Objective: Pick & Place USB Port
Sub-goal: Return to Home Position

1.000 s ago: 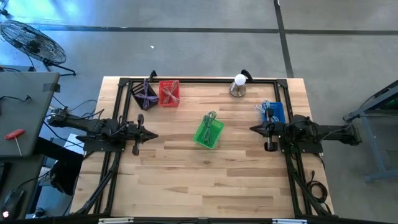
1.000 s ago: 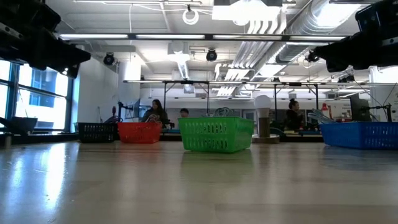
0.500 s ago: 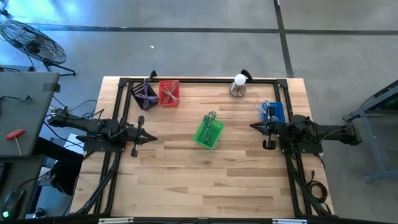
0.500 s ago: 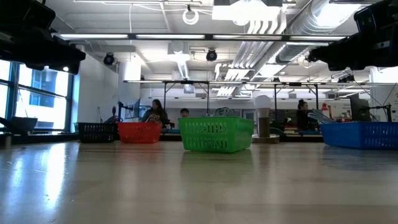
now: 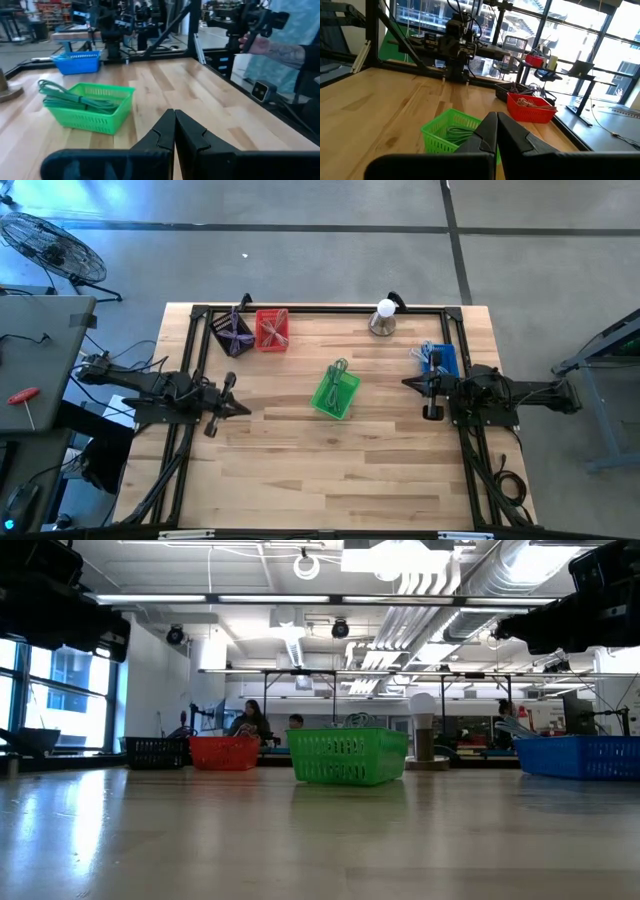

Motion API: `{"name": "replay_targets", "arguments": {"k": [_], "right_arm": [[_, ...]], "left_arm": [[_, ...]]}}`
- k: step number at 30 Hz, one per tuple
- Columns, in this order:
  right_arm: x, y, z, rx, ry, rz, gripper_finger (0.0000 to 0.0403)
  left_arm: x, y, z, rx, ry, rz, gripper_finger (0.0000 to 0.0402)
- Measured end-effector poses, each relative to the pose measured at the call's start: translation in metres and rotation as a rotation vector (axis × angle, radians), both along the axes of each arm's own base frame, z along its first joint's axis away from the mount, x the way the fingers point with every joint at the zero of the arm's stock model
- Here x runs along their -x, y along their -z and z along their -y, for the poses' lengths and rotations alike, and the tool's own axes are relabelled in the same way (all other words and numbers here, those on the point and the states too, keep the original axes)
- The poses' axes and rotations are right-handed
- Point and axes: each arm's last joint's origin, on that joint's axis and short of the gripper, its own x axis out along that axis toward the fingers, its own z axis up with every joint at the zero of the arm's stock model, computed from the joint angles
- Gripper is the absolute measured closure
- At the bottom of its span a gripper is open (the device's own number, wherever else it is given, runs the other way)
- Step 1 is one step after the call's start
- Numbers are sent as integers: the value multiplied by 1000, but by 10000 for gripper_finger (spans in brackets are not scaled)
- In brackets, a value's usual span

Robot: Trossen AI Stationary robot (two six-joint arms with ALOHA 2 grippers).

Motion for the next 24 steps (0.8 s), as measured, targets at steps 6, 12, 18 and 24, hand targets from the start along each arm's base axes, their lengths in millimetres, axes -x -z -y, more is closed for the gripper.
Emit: {"name": "replay_targets", "arguments": {"k": [6,12,18,24], "right_arm": [[0,0,0,0,-2,0,402],[0,0,0,0,-3,0,402],[0,0,0,0,-3,0,402],[0,0,0,0,-4,-1,402]], "left_arm": [[0,1,1,-14,27,1,402],[0,1,1,-17,23,1,402],[-1,1,1,-14,26,2,401],[-1,1,1,-13,26,2,401]]}}
